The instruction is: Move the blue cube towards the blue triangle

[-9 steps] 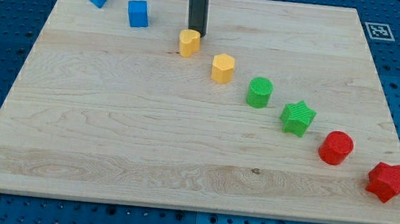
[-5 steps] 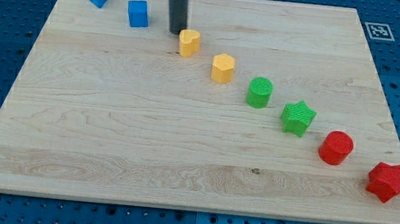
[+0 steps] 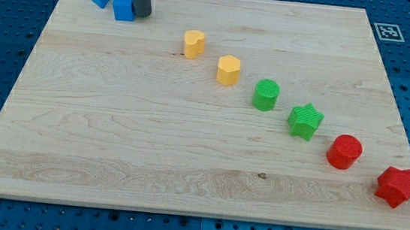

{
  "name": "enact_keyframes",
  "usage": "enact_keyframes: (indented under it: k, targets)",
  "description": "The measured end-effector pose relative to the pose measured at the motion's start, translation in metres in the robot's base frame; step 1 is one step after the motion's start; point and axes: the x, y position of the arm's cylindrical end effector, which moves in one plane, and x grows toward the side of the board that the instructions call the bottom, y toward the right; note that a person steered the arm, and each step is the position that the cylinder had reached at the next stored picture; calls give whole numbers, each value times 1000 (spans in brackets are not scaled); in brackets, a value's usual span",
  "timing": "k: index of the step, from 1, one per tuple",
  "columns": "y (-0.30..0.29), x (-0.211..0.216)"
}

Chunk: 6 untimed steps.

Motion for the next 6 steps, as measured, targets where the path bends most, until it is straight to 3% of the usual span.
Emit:
enact_keyframes:
  k: [3,6]
  targets:
    - [3,39]
    - [-36,22]
